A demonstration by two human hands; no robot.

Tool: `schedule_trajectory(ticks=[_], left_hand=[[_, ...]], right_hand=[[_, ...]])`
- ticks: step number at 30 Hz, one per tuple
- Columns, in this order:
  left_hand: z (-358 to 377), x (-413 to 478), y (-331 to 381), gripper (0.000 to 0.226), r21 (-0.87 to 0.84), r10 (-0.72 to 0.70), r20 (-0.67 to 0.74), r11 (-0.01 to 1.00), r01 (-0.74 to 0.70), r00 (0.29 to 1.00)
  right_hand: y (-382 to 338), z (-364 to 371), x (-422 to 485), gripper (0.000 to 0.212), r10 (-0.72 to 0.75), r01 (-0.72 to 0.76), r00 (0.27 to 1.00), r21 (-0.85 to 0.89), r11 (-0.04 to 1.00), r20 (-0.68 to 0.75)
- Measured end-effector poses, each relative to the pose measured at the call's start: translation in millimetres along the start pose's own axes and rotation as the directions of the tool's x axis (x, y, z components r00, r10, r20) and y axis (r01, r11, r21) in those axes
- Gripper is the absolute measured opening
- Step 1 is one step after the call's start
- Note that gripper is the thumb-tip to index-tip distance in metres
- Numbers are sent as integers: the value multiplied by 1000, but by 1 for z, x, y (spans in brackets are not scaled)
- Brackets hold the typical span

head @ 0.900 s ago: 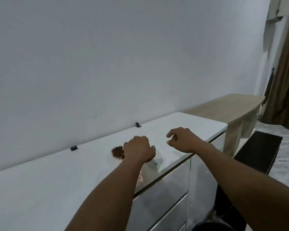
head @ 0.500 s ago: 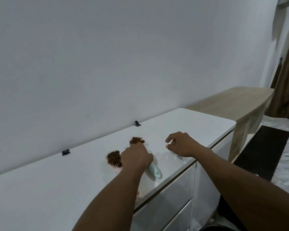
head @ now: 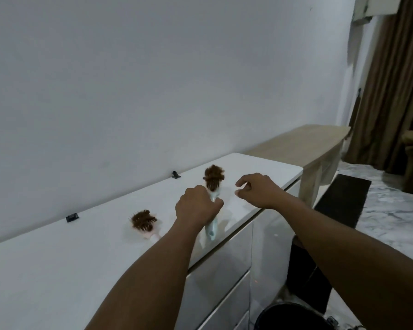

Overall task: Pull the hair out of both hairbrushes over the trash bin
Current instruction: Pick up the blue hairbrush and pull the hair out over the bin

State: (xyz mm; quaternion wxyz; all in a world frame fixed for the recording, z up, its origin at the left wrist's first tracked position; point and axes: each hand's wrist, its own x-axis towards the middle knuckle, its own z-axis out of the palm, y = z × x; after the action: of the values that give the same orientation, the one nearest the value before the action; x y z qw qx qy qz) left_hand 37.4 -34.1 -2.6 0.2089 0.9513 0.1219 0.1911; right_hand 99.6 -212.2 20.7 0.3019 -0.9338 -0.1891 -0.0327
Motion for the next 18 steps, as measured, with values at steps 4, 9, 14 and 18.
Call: schedule_trajectory(ticks=[4, 9, 14, 18], left_hand=[[8, -26, 37, 31, -112, 140, -12, 984, -140, 990], [33, -65, 77, 29, -144, 271, 3, 953, -267, 963], [81, -94, 99, 35, -158, 413, 18, 900, -406, 910], [131, -119, 107, 35, -195, 459, 89, 878, -436, 884]], right_hand=[[25, -29, -31, 48, 117, -97, 987, 168, 981, -113], [59, -59, -80, 56, 289, -204, 948, 447, 871, -130], [97, -62, -123, 41, 380, -224, 919, 658, 719, -102], [137, -42, -144, 30, 476, -265, 872, 707, 656, -115]])
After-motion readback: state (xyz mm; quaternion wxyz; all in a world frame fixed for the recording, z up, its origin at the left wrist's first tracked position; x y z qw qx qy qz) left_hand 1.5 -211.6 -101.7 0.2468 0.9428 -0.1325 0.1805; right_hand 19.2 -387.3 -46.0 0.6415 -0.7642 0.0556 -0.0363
